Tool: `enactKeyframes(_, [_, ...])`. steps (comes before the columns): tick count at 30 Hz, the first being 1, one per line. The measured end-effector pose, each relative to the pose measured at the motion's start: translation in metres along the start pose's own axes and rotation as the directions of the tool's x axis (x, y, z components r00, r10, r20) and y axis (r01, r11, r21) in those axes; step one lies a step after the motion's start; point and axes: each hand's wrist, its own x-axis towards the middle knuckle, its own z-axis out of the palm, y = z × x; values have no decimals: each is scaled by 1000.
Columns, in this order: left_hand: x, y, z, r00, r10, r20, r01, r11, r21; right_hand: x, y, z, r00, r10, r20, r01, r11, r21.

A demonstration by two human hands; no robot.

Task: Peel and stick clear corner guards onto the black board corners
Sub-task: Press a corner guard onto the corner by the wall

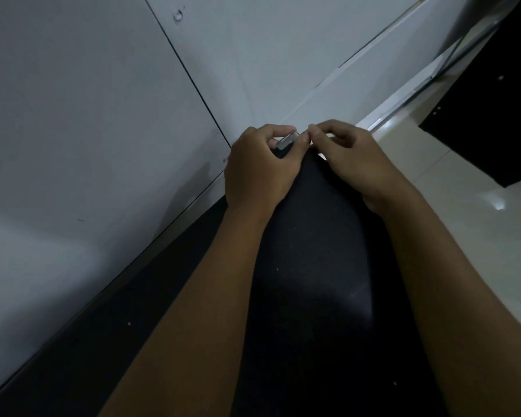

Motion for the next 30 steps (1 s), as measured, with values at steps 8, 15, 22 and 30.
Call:
enactKeyframes(8, [3,-4,-2,998,-34,46,38,995,-93,2,4,-10,986,64,151,-69,997,32])
enactKeyframes(15, [12,3,-10,969,-186,162,224,940,-258,8,2,-12,981,130,145,-131,991,-1])
enactKeyframes(22, [17,-2,-15,961,-159,225,208,954,-216,7,7,-6,998,-29,58,31,999,-21])
enactKeyframes(30, [32,-7,-24,869,-251,427,376,895,-238,19,7,-13,984,-87,157,105,988,-111])
